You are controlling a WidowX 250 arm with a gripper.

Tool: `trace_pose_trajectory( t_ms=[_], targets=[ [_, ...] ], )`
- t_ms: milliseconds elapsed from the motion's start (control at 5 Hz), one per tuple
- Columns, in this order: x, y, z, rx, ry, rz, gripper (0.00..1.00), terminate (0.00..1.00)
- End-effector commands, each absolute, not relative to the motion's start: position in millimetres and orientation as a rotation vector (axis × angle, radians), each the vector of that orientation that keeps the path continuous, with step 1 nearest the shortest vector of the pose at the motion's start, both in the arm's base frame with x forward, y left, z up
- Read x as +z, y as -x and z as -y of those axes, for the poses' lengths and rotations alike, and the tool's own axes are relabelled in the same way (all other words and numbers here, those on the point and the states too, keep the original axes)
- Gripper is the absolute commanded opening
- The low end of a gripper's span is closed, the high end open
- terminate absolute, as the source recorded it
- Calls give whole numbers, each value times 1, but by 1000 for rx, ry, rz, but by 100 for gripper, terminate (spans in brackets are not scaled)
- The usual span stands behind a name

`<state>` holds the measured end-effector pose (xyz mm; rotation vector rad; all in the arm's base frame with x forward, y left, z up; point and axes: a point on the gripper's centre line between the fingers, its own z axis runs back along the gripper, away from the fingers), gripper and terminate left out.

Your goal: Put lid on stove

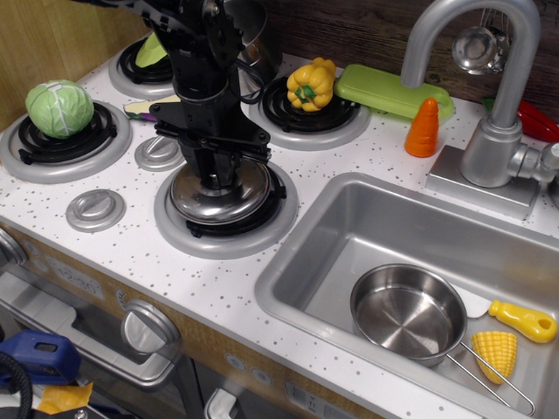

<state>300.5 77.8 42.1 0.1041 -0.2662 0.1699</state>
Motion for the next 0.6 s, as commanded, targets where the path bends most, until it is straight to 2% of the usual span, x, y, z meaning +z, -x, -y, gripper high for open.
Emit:
trace_pose_trajectory(
  t_ms=[0,200,400],
  targets=[
    [52,-308,-77,169,-105,308,100,0],
    [52,-308,-77,169,-105,308,100,0],
    [52,-308,-77,169,-105,308,100,100]
  ],
)
